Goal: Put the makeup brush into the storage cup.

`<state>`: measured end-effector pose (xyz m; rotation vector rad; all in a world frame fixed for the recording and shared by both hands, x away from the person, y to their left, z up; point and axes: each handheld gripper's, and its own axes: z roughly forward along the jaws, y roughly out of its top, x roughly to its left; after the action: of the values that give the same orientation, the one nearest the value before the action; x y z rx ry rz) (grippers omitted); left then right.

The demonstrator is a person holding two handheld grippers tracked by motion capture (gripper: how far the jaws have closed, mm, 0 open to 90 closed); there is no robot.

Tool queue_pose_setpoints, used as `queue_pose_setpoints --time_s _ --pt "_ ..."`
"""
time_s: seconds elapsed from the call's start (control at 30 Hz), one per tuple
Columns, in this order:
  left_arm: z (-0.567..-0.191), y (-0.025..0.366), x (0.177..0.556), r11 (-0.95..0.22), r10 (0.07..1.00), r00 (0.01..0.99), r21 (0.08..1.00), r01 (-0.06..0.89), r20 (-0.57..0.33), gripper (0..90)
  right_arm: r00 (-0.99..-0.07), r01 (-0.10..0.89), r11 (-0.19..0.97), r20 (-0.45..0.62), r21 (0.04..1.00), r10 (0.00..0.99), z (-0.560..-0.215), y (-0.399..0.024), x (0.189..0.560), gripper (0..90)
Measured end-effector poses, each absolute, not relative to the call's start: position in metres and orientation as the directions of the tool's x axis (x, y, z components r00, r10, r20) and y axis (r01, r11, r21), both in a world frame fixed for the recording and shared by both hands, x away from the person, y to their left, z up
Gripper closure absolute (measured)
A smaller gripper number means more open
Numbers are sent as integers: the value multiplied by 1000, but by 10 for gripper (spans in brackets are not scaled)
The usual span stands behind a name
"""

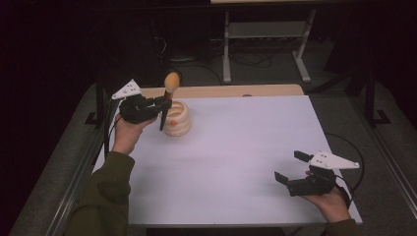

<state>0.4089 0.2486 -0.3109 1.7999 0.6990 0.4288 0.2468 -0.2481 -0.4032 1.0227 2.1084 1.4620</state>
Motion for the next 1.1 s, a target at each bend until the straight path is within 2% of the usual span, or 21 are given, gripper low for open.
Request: queue_pose_setpoints --time_s 1.1 --pt "-309 244 452 -161 695 718 965 209 -39 685 -665 354 191 103 916 740 -405 -249 247 0"
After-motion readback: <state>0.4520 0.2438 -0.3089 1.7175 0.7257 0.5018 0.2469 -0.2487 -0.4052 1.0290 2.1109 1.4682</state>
